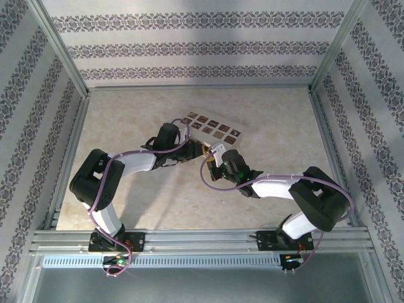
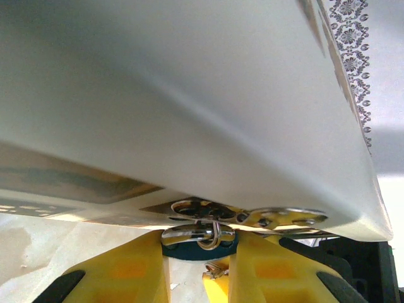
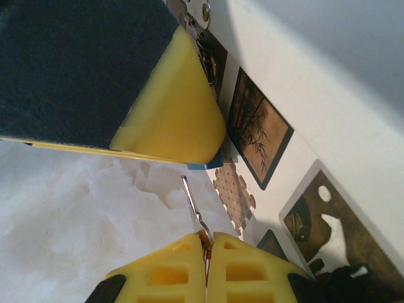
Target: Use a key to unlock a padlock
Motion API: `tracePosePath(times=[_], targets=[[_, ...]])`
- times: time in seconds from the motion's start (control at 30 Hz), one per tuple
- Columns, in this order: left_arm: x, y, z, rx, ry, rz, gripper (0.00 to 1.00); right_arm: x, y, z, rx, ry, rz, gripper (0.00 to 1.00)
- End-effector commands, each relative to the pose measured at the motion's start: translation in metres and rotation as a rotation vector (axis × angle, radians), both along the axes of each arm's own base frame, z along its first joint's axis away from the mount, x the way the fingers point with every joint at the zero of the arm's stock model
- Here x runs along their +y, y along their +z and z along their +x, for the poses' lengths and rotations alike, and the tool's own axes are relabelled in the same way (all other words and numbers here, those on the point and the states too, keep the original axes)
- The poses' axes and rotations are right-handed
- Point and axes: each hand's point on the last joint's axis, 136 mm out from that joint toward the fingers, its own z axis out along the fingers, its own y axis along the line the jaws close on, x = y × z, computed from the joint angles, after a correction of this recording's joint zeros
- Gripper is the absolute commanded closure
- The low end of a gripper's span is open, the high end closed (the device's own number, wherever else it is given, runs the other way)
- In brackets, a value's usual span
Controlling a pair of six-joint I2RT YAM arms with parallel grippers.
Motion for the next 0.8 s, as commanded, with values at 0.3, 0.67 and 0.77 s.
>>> tracePosePath(times=[0.3,0.67,0.77], targets=[[-0.014,0.029,-0.004,-0.028,-0.037,-0.067,0.77,-0.008,-0.004,0.01,-0.015,-0.056,-0.036,1.0],[-0.013,0.029,-0.004,-0.026,-0.037,-0.066,0.77,-0.011,-0.009,0.012,-0.008,-0.074,-0.046,1.0],[-0.013,0.029,-0.004,-0.027,-0.037,-0.066,0.77,-0.011,-0.008,0.013,-0.014,-0.074,-0.043,1.0]])
